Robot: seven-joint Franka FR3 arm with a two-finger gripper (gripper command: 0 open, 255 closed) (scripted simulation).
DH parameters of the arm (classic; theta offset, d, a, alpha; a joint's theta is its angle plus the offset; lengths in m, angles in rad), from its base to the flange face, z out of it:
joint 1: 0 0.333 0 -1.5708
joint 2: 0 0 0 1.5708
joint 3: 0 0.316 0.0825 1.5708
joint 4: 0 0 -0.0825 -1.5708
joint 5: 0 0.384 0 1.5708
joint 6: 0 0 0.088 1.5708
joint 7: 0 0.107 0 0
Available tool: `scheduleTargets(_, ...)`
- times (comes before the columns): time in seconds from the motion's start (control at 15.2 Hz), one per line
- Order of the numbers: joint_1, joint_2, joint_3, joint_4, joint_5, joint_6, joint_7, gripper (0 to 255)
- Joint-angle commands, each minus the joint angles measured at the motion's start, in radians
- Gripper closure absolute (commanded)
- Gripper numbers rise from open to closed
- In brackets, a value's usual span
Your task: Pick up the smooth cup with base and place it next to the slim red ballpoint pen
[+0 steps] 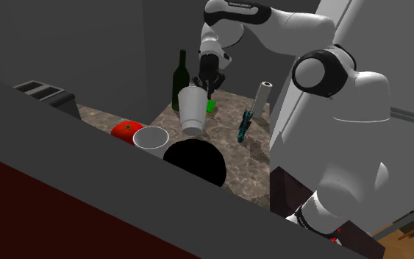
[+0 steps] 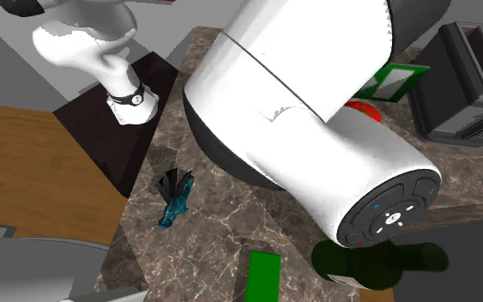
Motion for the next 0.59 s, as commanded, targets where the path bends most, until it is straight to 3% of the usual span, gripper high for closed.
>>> scheduleTargets(0.0, 0.024, -0.059, 0.009, -0.09, 0.015, 0.047, 0.012, 255)
scheduleTargets(0.53, 0.123, -0.22, 0.064, -0.338, 0.088, 0.213, 0.086, 255)
